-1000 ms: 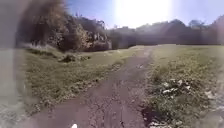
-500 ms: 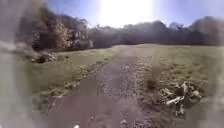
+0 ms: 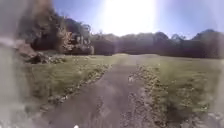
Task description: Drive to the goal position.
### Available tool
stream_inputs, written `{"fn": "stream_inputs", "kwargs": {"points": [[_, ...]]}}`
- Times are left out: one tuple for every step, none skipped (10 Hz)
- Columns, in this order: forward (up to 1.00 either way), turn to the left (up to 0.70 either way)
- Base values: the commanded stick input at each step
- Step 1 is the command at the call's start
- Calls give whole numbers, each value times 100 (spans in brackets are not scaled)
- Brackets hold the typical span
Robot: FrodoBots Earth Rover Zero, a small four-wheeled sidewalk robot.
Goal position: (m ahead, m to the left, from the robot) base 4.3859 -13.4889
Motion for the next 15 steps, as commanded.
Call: {"fn": "stream_inputs", "kwargs": {"points": [[100,0],[100,0],[100,0],[100,0],[100,0],[100,-21],[100,-39],[100,-40],[100,-20],[100,0],[100,0],[100,0],[100,0],[100,0],[100,-3]]}}
